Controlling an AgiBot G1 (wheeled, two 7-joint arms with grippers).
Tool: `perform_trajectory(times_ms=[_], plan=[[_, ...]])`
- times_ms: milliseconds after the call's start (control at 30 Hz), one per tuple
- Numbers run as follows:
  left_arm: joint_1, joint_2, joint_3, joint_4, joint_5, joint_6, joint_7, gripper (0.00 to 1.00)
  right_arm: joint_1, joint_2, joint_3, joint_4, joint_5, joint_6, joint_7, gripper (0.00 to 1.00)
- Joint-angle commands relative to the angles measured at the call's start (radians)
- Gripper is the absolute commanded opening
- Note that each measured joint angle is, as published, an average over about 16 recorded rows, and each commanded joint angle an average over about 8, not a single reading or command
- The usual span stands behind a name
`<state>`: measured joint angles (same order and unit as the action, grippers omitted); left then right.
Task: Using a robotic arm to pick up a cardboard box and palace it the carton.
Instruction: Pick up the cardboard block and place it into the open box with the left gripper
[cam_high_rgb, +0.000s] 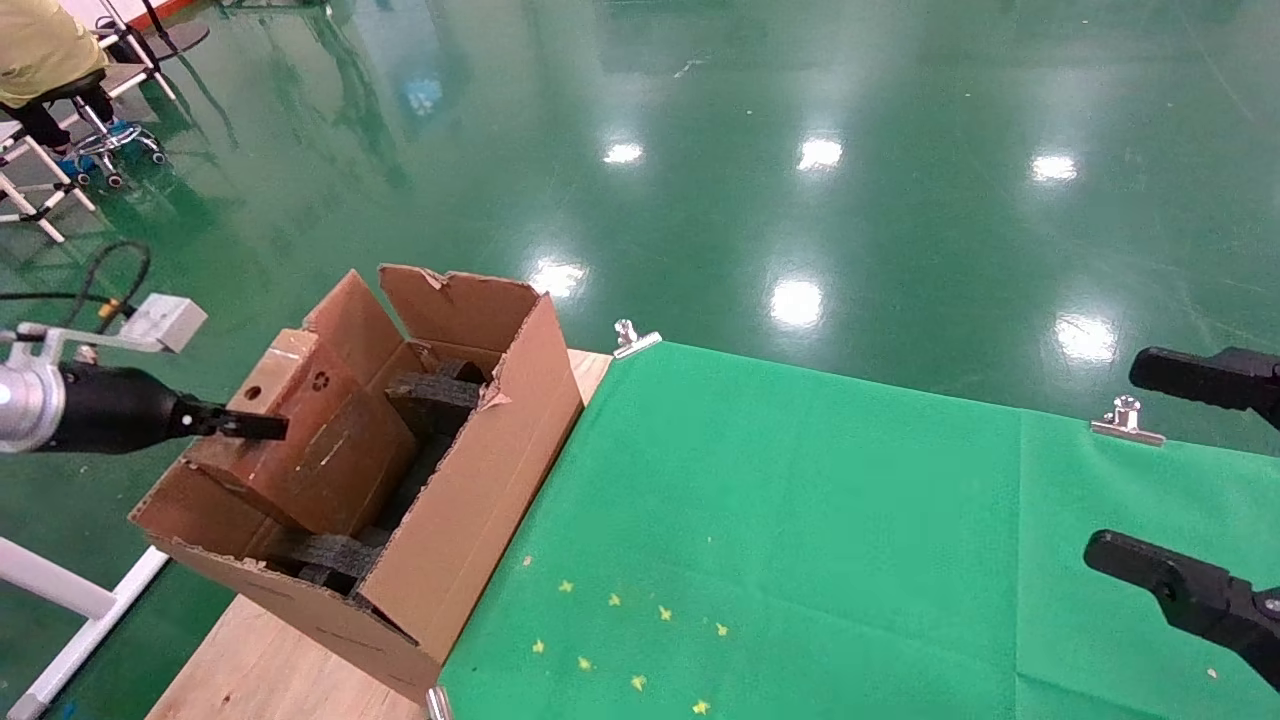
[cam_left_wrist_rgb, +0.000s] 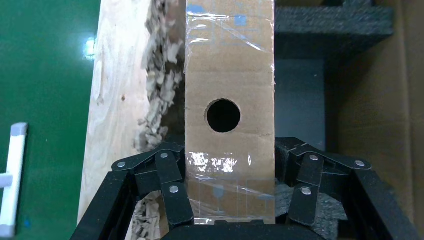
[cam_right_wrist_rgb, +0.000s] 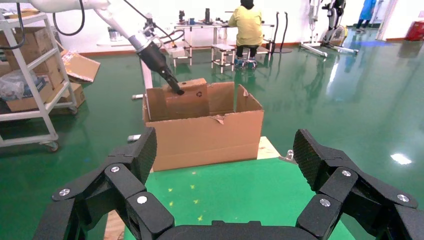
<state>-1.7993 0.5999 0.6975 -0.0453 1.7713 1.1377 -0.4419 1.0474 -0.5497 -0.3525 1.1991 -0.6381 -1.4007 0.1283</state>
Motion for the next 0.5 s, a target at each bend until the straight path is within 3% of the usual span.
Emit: perform_trajectory(times_ms=[33, 500], plan=[[0.012, 0.009, -0.001, 0.015, -0.002, -0.017, 0.005, 0.0, 0.0, 0.0, 0.0, 0.0, 0.0, 0.0, 0.0, 1.0], [0.124, 0.092, -0.017, 0.056, -0.024, -0.256, -0.002, 0.0, 0.0, 0.0, 0.0, 0.0, 0.0, 0.0, 0.0, 1.0]])
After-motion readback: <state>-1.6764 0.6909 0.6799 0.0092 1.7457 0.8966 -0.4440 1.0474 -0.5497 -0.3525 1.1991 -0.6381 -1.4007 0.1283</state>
